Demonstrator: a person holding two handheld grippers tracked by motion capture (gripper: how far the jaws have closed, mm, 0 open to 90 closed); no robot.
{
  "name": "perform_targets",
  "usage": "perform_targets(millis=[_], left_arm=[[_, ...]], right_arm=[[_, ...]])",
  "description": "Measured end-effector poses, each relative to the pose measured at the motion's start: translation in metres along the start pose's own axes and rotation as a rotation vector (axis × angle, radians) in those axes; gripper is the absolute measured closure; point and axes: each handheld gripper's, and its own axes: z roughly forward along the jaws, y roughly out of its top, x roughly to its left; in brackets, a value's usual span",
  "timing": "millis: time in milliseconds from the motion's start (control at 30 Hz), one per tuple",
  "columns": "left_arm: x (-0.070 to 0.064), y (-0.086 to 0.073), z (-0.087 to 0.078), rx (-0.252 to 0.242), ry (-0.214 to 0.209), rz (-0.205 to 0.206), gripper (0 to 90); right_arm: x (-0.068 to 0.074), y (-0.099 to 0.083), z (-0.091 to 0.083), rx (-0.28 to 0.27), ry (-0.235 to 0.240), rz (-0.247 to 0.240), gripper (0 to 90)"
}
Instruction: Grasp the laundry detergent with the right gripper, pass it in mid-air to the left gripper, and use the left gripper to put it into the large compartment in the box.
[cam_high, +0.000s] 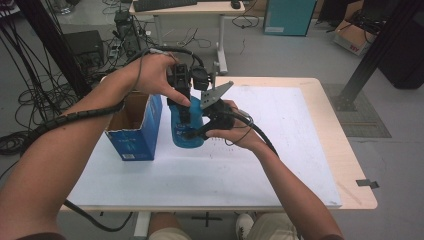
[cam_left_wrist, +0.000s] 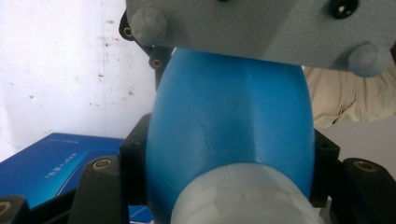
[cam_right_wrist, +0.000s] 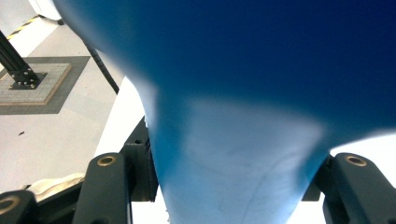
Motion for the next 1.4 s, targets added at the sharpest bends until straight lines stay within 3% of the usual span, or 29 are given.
perform_targets(millis=[33,100,233,267,300,333,367,400,500,600,667,733,933,1033,1133,1400], left_arm=[[0.000,0.000,-0.001,0.004,-0.007,0.001,37.6],[0.005,0.000,-0.005,0.050,-0.003,0.062,37.5],[0.005,-0.002,-0.005,0.050,0.015,0.063,37.5],[0.006,-0.002,-0.006,0.065,0.002,0.063,37.5],[0.006,-0.003,-0.004,0.053,0.023,0.060,37.5],[0.006,-0.004,-0.004,0.046,0.019,0.043,37.5],[0.003,-0.006,-0.002,0.019,0.007,-0.007,37.5],[0.007,-0.006,-0.005,0.055,0.024,0.031,37.5],[0.009,-0.009,-0.008,0.061,0.036,0.015,37.5],[0.012,-0.011,-0.014,0.084,0.026,-0.015,37.4],[0.014,-0.013,-0.018,0.082,0.027,-0.042,37.4],[0.015,-0.014,-0.020,0.082,0.028,-0.063,37.4],[0.017,-0.017,-0.033,0.091,0.050,-0.138,37.4],[0.020,-0.022,-0.041,0.087,0.051,-0.180,37.4],[0.023,-0.026,-0.048,0.077,0.062,-0.251,37.4],[0.033,-0.039,-0.075,0.075,0.103,-0.416,37.4]], right_arm=[[0.000,0.000,0.000,-0.001,-0.001,-0.002,39.5],[-0.001,0.000,-0.001,-0.007,-0.020,-0.016,33.0],[0.001,-0.002,-0.004,-0.014,-0.068,-0.011,26.4],[0.001,-0.002,-0.006,-0.014,-0.064,-0.015,28.1],[0.002,-0.003,-0.007,-0.008,-0.060,-0.011,27.4],[0.003,-0.004,-0.009,-0.006,-0.075,-0.016,25.8],[0.005,-0.005,-0.010,-0.005,-0.095,0.010,23.3],[0.006,-0.006,-0.012,-0.007,-0.098,0.024,19.8],[0.006,-0.009,-0.019,0.005,-0.120,0.060,13.7],[0.005,-0.013,-0.025,-0.007,-0.132,0.137,7.3],[0.011,-0.014,-0.030,0.000,-0.209,0.161,2.2],[0.016,-0.015,-0.034,0.021,-0.253,0.152,2.2],[0.024,-0.021,-0.050,0.078,-0.282,0.143,2.1],[0.022,-0.026,-0.058,0.119,-0.281,0.136,2.8],[0.026,-0.031,-0.066,0.181,-0.323,0.159,3.2],[0.027,-0.044,-0.096,0.210,-0.370,0.206,3.1]])
